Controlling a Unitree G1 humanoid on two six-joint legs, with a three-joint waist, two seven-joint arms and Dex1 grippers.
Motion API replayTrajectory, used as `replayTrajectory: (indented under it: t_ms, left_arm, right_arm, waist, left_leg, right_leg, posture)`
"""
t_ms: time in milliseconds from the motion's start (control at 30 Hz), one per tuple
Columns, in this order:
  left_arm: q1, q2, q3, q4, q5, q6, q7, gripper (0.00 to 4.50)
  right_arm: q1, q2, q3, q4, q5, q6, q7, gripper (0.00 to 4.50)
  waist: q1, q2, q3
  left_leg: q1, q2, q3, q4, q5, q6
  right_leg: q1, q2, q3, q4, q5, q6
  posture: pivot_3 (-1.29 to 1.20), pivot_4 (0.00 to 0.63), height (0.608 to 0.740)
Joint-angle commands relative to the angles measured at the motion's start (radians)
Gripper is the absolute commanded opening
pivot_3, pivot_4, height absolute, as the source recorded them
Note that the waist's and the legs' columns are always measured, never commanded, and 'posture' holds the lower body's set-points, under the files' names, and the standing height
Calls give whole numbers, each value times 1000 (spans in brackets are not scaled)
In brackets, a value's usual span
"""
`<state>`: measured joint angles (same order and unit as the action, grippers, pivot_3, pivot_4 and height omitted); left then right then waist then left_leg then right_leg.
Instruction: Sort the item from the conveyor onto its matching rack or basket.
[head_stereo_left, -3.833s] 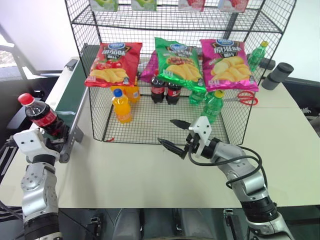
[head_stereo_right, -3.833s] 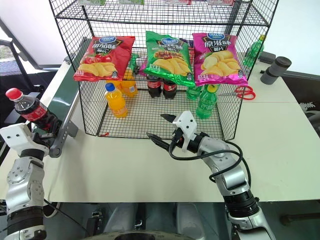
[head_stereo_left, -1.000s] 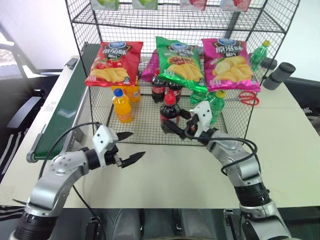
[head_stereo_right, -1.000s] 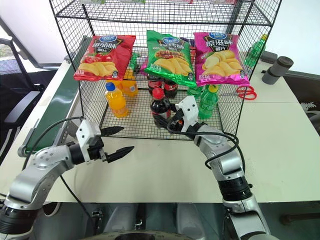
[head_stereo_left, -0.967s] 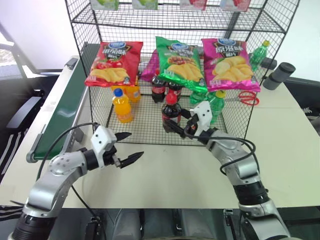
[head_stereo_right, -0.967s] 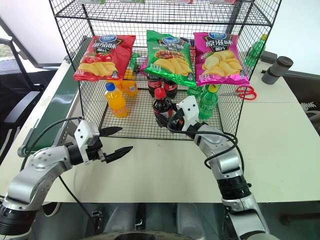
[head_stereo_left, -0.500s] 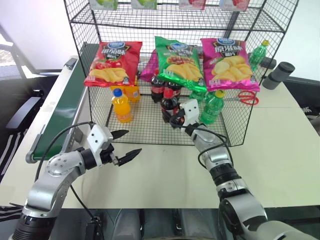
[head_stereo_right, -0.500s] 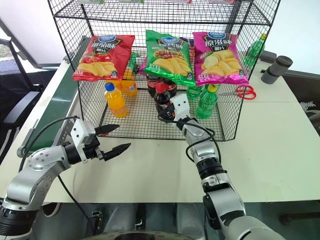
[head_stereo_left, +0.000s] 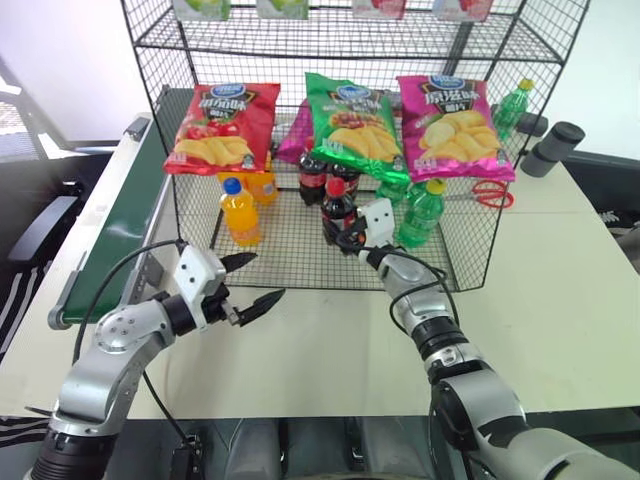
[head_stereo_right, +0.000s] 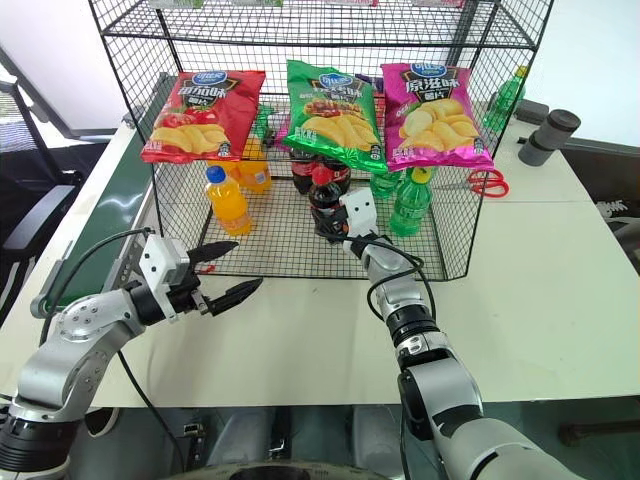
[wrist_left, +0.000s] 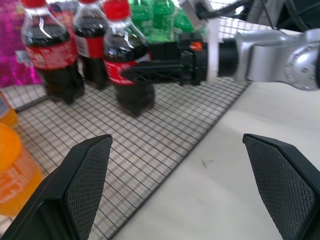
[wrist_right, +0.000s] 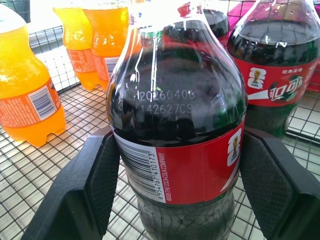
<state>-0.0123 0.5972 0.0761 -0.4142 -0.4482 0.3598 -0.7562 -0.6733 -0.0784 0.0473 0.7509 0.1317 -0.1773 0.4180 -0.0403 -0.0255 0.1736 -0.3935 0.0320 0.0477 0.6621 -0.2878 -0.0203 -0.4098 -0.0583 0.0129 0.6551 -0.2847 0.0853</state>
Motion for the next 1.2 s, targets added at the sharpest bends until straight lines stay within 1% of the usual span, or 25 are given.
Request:
replayTrajectory:
  t_ms: [33, 100, 133, 367, 467, 633, 767, 867, 933, 1000, 1067, 1133, 1200]
  left_arm:
    - [-8, 5, 30, -17, 0, -27, 2, 4458]
    - [-9, 5, 32, -16, 2, -29, 3, 4500]
    - [-10, 5, 33, -16, 2, -28, 4, 4500]
    - [-10, 3, 34, -16, 5, -25, 5, 4500]
    - [-9, 3, 35, -17, 5, -24, 7, 4500]
    - [-3, 4, 42, -17, 4, -22, 9, 4500]
    - [-1, 15, 49, -13, 12, 8, 30, 4500]
    - [6, 29, 60, -6, 17, 23, 41, 4500]
    - [12, 37, 71, -3, 12, 26, 41, 4500]
    - [30, 54, 102, 6, 1, 25, 30, 4500]
    - [52, 72, 136, 19, -3, 16, 12, 4500]
    - [66, 89, 161, 34, -10, 18, 1, 4500]
    - [73, 97, 177, 44, -16, 19, -7, 4500]
  right_arm:
    - [-32, 10, -25, -27, 19, -31, 25, 2938]
    - [-30, 12, -30, -31, 21, -30, 29, 3998]
    - [-29, 13, -32, -32, 20, -30, 30, 4450]
    - [6, -1, -25, -92, 9, -32, 51, 4487]
    - [50, -21, -22, -167, 16, -9, 76, 4487]
    - [159, -97, -15, -363, 27, 77, 135, 4487]
    - [262, -195, -29, -557, 55, 189, 194, 4487]
    - [347, -289, -54, -720, 111, 275, 261, 4487]
    - [380, -333, -64, -784, 135, 307, 287, 4487]
    - [438, -425, -129, -878, 204, 365, 348, 4487]
    - [490, -522, -220, -939, 280, 432, 398, 4487]
    - [532, -598, -284, -957, 317, 473, 431, 4487]
    - [561, -641, -315, -962, 331, 493, 450, 4487]
  waist:
    - [-4, 0, 0]
    - [-6, 0, 0]
    - [-6, 0, 0]
    - [-5, 0, 0]
    - [-4, 0, 0]
    - [-3, 0, 0]
    - [-2, 0, 0]
    - [-1, 0, 0]
    - [-2, 0, 0]
    - [-1, 1, 0]
    - [3, 1, 0]
    - [7, 1, 0]
    - [8, 1, 0]
  left_leg:
    - [0, 0, 0, 0, 0, 0]
    - [0, 0, 0, 0, 0, 0]
    - [0, 0, 0, 0, 0, 0]
    - [1, 0, 0, 0, 0, 0]
    - [1, 0, 0, 0, 0, 0]
    - [1, 0, 0, 0, 0, 0]
    - [1, 0, 0, 0, 0, 0]
    - [1, 0, 0, 0, 0, 0]
    - [1, 0, 0, 0, 0, 0]
    - [2, 0, 0, 0, 0, 0]
    - [2, 0, 0, 0, 0, 0]
    - [2, 0, 0, 0, 0, 0]
    - [3, 0, 0, 0, 0, 0]
  right_leg:
    - [0, 0, 0, 0, 0, 0]
    - [0, 0, 0, 0, 0, 0]
    - [0, 0, 0, 1, 0, 0]
    - [0, 0, 0, 2, 0, 0]
    - [0, 0, 0, 2, 0, 0]
    - [0, -1, 0, 2, 0, 0]
    - [0, -1, 0, 2, 0, 0]
    - [0, -1, 0, 2, 0, 0]
    - [1, -1, 0, 2, 0, 0]
    - [1, -1, 0, 2, 0, 0]
    - [1, -1, 0, 1, 0, 0]
    - [2, -1, 0, 0, 0, 0]
    - [3, -1, 0, 0, 0, 0]
  posture:
    - [0, 150, 740]
    - [0, 150, 740]
    - [0, 150, 740]
    - [0, 150, 740]
    - [0, 150, 740]
    - [0, 150, 740]
    - [0, 150, 740]
    - [0, 150, 740]
    - [0, 150, 740]
    - [0, 150, 740]
    - [0, 150, 740]
    - [0, 150, 740]
    - [0, 150, 740]
